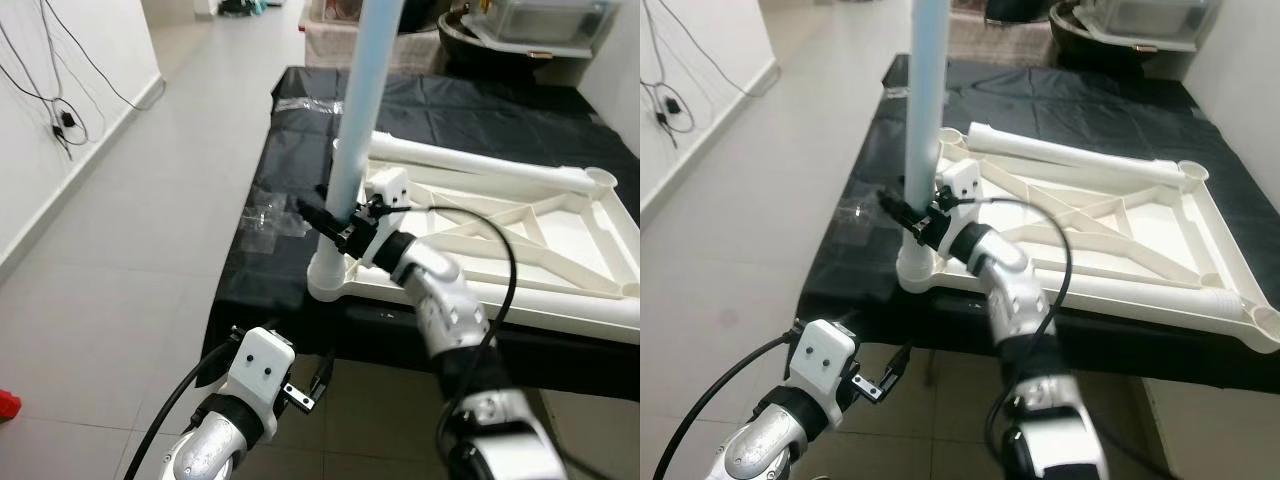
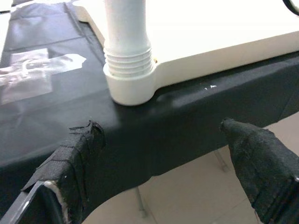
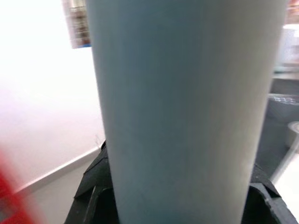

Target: Building children table

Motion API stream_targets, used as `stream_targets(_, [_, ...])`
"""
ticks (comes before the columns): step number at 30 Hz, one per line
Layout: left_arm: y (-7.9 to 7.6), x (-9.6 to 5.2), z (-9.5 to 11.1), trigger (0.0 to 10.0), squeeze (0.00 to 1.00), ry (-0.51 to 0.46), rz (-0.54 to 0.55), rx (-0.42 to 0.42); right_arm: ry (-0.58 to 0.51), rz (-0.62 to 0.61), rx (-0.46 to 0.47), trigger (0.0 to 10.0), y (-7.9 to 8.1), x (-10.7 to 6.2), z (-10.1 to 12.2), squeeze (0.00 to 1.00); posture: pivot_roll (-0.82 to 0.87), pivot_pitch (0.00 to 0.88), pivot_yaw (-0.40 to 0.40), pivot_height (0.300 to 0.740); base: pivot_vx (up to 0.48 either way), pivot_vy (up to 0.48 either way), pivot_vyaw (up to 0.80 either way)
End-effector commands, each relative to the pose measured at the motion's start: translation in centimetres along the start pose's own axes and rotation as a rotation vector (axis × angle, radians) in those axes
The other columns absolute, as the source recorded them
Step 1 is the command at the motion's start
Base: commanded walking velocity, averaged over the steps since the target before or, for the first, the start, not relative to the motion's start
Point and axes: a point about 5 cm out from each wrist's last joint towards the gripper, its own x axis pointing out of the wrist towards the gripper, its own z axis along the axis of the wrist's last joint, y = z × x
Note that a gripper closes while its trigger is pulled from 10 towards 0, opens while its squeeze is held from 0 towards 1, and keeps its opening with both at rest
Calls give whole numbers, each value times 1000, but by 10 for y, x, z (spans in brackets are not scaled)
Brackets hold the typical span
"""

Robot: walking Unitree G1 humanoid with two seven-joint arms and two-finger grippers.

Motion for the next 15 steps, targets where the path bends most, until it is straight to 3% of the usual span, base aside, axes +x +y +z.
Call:
stream_targets(1, [1, 0, -3, 10000, 0, 10, -4, 4, 121, -467, 1, 0, -31, -28, -24, 0, 81, 149, -40, 740, 0, 0, 0])
stream_targets(2, [1, 0, -3, 10000, 0, 10, -4, 4, 121, -467, 1, 0, -31, -28, -24, 0, 81, 149, -40, 740, 0, 0, 0])
stream_targets(3, [2, 1, -4, 10000, 0, 10, -3, 7, 129, -622, 3, 0, -31, -34, -25, 0, 81, 149, -42, 740, 0, 0, 0])
stream_targets(5, [3, 1, -4, 10000, 0, 10, 1, 13, 138, -796, 60, 0, -21, -35, -28, 0, 82, 149, -42, 740, 0, 0, 0])
stream_targets(6, [3, 1, -4, 10000, 0, 10, 1, 13, 138, -796, 60, 0, -21, -35, -28, 0, 82, 149, -42, 740, 0, 0, 0])
stream_targets(7, [3, 1, -3, 10000, 0, 10, 4, 14, 139, -886, 98, 0, -10, -30, -29, 0, 84, 152, -44, 740, 0, 0, 0])
stream_targets(10, [4, 1, -3, 10000, 0, 9, 5, 14, 142, -921, 107, 0, -5, -28, -28, 0, 84, 152, -44, 740, 0, 0, 0])
stream_targets(13, [2, 1, -2, 10000, 0, 8, 7, 10, 163, -950, 180, 0, 15, -12, -30, 0, 87, 162, -49, 740, 0, 0, 0])
stream_targets(14, [2, 1, -2, 10000, 0, 8, 7, 10, 163, -950, 180, 0, 15, -12, -30, 0, 87, 162, -49, 740, 0, 0, 0])
stream_targets(15, [2, 0, -2, 10000, 0, 7, 7, 9, 168, -937, 212, 1098, 20, -7, -31, 0, 88, 163, -49, 740, 0, 0, 0])
